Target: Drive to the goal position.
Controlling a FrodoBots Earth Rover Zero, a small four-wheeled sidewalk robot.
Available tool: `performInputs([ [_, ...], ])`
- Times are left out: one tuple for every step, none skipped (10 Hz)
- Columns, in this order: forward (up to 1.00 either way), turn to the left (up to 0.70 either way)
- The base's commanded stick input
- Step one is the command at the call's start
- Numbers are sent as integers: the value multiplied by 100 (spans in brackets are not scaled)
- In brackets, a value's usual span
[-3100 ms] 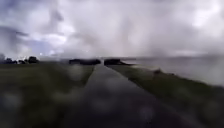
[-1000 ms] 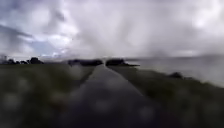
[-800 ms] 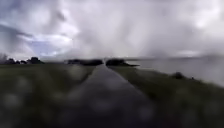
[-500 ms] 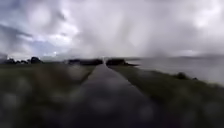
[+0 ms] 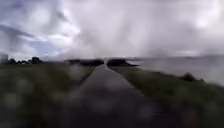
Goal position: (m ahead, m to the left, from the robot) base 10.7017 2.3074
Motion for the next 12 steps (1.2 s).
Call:
performInputs([
  [70,0],
  [70,0],
  [70,0],
  [70,0],
  [70,0],
  [70,0],
  [70,0],
  [70,0],
  [70,0],
  [70,0],
  [70,0],
  [70,0],
])
